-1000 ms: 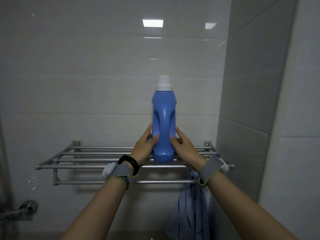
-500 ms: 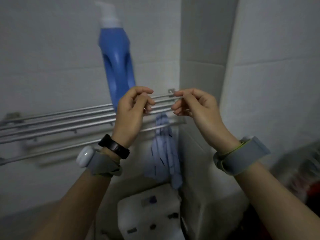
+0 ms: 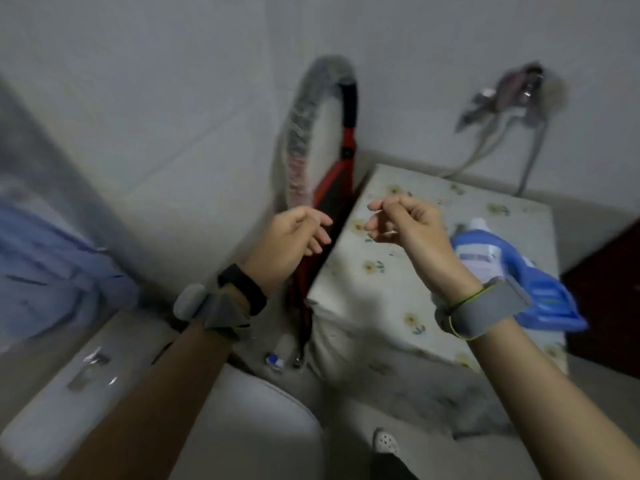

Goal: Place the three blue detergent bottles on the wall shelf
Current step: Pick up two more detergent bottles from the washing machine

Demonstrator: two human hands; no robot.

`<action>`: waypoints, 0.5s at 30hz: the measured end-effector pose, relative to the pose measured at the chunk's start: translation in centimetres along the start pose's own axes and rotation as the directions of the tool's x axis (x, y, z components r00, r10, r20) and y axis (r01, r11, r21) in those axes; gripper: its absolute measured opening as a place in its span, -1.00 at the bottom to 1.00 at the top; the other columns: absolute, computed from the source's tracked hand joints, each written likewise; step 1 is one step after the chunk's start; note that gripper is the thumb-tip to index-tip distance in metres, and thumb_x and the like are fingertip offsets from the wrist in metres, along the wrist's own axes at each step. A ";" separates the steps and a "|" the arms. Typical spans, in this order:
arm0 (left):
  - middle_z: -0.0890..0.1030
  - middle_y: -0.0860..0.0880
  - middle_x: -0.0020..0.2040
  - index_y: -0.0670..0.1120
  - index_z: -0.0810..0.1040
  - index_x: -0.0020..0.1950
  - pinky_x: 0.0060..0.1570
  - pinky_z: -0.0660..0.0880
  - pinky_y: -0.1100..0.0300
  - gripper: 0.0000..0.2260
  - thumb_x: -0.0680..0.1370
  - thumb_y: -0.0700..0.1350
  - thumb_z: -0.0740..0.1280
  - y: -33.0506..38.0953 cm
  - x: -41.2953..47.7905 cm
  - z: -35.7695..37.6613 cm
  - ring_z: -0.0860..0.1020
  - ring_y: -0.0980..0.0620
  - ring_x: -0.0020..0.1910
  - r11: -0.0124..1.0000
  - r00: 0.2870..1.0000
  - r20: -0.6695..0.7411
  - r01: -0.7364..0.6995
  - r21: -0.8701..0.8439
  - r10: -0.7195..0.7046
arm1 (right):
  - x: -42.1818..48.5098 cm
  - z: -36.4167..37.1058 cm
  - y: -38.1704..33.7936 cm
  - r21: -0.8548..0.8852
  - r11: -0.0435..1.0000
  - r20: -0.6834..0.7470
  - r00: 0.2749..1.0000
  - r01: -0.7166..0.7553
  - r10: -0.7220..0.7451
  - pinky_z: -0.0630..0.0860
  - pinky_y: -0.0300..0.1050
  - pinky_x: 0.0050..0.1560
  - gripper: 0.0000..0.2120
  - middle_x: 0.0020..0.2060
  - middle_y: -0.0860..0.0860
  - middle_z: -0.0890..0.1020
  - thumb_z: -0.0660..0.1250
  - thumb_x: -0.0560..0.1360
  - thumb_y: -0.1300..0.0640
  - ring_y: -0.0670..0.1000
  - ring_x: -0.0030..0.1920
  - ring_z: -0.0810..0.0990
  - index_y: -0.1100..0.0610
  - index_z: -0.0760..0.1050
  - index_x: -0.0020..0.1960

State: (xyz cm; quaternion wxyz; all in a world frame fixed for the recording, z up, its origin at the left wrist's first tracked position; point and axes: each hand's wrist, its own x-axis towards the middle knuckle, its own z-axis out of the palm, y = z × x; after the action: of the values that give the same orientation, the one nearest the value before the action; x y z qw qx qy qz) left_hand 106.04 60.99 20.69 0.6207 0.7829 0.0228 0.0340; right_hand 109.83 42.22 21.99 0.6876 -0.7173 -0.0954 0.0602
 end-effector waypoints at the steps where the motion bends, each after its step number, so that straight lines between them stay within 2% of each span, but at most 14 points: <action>1: 0.57 -0.01 -0.30 -0.03 0.53 -0.14 -0.38 0.42 0.36 -0.74 0.63 -0.20 0.11 -0.5 0.7 2.8 0.48 0.24 -0.47 1.000 0.998 0.062 0.019 0.009 -0.020 | -0.2 -2.8 1.3 0.000 0.999 -0.057 0.998 -0.033 0.033 0.52 -0.09 -0.17 -0.74 -0.36 0.03 0.65 0.14 0.59 0.19 -0.03 -0.36 0.56 0.11 0.58 -0.13; 5: 0.59 0.03 -0.24 0.00 0.54 -0.13 -0.32 0.43 0.37 -0.77 0.60 -0.21 0.15 -2.4 3.4 13.0 0.52 0.21 -0.37 0.994 0.964 0.244 0.105 0.021 -0.107 | -0.4 -12.6 6.2 0.028 0.986 -0.272 0.948 -0.166 0.167 0.51 -0.25 -0.27 -0.75 -0.37 -0.02 0.64 0.16 0.56 0.19 -0.11 -0.38 0.56 0.09 0.59 -0.16; 8: 0.58 0.03 -0.22 -0.16 0.56 -0.03 -0.37 0.40 0.49 -0.83 0.57 -0.27 0.18 -3.4 4.8 19.9 0.52 0.31 -0.41 0.988 0.939 0.308 0.153 0.032 -0.155 | -0.4 -18.7 9.9 0.016 0.963 -0.395 0.883 -0.268 0.252 0.50 -0.31 -0.37 -0.76 -0.32 0.01 0.61 0.18 0.53 0.20 -0.09 -0.38 0.55 0.07 0.60 -0.20; 10: 0.58 -0.05 -0.20 -0.26 0.54 0.08 -0.37 0.40 0.48 -0.83 0.56 -0.29 0.21 -3.8 6.4 26.3 0.54 0.25 -0.36 0.980 0.916 0.347 0.196 0.045 -0.199 | 0.0 -24.6 13.0 0.005 0.944 -0.495 0.819 -0.330 0.290 0.48 -0.27 -0.41 -0.79 -0.31 0.07 0.57 0.20 0.53 0.22 -0.08 -0.37 0.53 0.17 0.59 -0.18; 12: 0.56 -0.12 -0.08 -0.23 0.52 0.15 -0.29 0.42 0.40 -0.81 0.56 -0.28 0.22 -4.1 7.0 29.9 0.55 0.04 -0.17 0.974 0.906 0.359 0.222 0.055 -0.226 | -0.1 -27.8 16.0 -0.055 0.919 -0.553 0.778 -0.391 0.298 0.46 -0.14 -0.30 -0.81 -0.29 0.16 0.52 0.21 0.53 0.23 0.03 -0.30 0.51 0.29 0.54 -0.17; 14: 0.52 -0.12 0.02 -0.25 0.47 0.22 -0.22 0.43 0.44 -0.76 0.56 -0.29 0.22 -4.3 8.0 34.1 0.51 -0.02 -0.02 0.968 0.901 0.358 0.248 0.045 -0.247 | 0.0 -31.9 18.9 -0.112 0.876 -0.605 0.732 -0.468 0.314 0.49 0.08 -0.07 -0.86 -0.16 0.21 0.57 0.22 0.53 0.24 0.12 -0.13 0.53 0.25 0.55 -0.05; 15: 0.50 -0.12 0.05 -0.25 0.44 0.25 -0.21 0.43 0.48 -0.73 0.56 -0.29 0.22 -4.5 8.5 35.9 0.50 -0.02 0.03 0.962 0.896 0.356 0.269 0.038 -0.264 | 0.0 -33.6 20.3 -0.141 0.844 -0.622 0.710 -0.517 0.331 0.49 0.10 0.05 -0.83 -0.07 0.21 0.59 0.23 0.53 0.25 0.14 -0.04 0.55 0.26 0.55 0.05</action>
State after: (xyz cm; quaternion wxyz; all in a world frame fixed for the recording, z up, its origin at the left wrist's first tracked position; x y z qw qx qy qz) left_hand 117.50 27.85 8.41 0.6181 0.7616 0.0164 -0.1940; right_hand 118.19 8.70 3.33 0.5311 -0.8002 0.2780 -0.0162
